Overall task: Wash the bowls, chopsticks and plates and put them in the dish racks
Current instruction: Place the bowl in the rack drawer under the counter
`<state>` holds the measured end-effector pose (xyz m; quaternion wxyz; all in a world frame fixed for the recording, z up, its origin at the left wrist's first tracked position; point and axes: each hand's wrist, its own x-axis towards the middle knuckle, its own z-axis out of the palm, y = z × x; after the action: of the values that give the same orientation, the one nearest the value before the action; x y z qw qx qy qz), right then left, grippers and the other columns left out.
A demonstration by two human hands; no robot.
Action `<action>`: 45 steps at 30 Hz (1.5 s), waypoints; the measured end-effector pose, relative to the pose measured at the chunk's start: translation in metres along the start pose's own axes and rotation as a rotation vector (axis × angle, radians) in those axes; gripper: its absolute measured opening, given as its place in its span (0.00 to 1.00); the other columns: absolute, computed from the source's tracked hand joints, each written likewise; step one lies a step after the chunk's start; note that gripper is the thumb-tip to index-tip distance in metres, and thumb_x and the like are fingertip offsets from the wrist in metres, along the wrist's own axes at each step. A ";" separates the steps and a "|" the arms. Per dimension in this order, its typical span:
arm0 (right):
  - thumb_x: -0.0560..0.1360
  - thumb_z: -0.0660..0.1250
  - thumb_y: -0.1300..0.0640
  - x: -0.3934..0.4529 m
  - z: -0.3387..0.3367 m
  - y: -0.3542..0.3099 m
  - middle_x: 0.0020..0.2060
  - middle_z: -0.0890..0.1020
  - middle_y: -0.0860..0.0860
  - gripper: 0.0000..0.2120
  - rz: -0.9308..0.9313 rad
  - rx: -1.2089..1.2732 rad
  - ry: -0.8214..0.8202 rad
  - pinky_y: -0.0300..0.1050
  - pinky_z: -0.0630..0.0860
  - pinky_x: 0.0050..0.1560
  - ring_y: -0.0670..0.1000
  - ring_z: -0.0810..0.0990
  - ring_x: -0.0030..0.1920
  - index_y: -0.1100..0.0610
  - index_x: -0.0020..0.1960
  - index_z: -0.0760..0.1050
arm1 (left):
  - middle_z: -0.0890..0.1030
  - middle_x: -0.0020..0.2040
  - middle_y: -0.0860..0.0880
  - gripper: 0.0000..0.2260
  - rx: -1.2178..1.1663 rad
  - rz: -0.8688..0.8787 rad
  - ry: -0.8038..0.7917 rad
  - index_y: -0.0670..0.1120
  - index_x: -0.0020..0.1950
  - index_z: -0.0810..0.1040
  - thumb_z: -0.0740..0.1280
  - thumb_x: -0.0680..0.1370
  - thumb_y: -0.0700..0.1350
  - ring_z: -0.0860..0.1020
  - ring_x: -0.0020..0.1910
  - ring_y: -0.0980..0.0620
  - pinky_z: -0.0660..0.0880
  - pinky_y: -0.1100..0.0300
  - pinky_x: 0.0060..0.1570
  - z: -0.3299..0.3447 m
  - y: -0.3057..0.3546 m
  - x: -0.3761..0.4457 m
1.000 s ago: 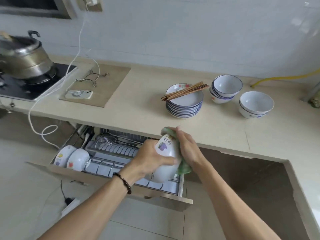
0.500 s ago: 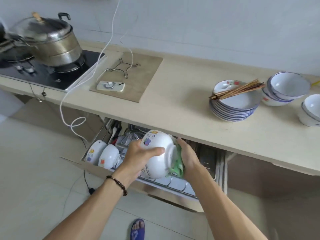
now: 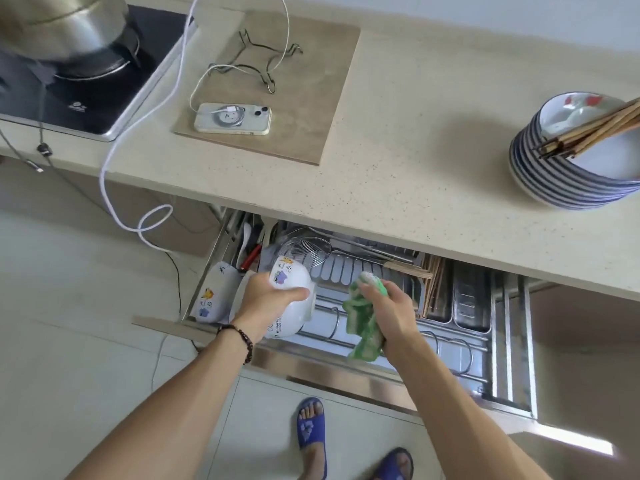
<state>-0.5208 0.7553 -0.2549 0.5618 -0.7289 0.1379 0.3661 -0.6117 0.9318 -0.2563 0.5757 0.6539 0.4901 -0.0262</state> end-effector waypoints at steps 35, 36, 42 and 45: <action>0.75 0.74 0.53 0.016 0.000 -0.013 0.48 0.84 0.61 0.08 -0.119 0.002 0.022 0.64 0.82 0.51 0.60 0.86 0.46 0.55 0.51 0.80 | 0.75 0.69 0.47 0.22 0.434 0.286 -0.064 0.45 0.71 0.72 0.62 0.82 0.57 0.73 0.66 0.49 0.70 0.57 0.61 0.040 0.011 0.006; 0.75 0.74 0.52 0.012 -0.010 -0.020 0.47 0.85 0.60 0.08 -0.140 0.010 0.036 0.64 0.82 0.51 0.59 0.86 0.46 0.54 0.50 0.80 | 0.75 0.68 0.46 0.22 0.447 0.329 -0.073 0.46 0.71 0.72 0.61 0.82 0.57 0.73 0.66 0.49 0.69 0.58 0.59 0.047 0.021 0.000; 0.74 0.74 0.48 -0.013 -0.092 -0.058 0.43 0.86 0.56 0.11 -0.230 0.075 0.140 0.64 0.82 0.51 0.59 0.86 0.45 0.53 0.52 0.81 | 0.79 0.65 0.45 0.22 0.484 0.525 -0.165 0.43 0.70 0.74 0.58 0.84 0.56 0.76 0.62 0.50 0.69 0.63 0.57 0.108 0.088 -0.046; 0.75 0.74 0.48 -0.023 -0.148 -0.072 0.43 0.86 0.56 0.11 -0.268 0.111 0.209 0.60 0.83 0.52 0.57 0.86 0.44 0.52 0.53 0.81 | 0.79 0.65 0.45 0.23 0.493 0.604 -0.220 0.44 0.71 0.74 0.58 0.84 0.57 0.77 0.61 0.51 0.72 0.61 0.60 0.152 0.117 -0.070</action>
<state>-0.4368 0.6375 -0.1723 0.6275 -0.7427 0.1173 0.2020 -0.4889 0.7875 -0.1807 0.4325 0.8803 0.1905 -0.0422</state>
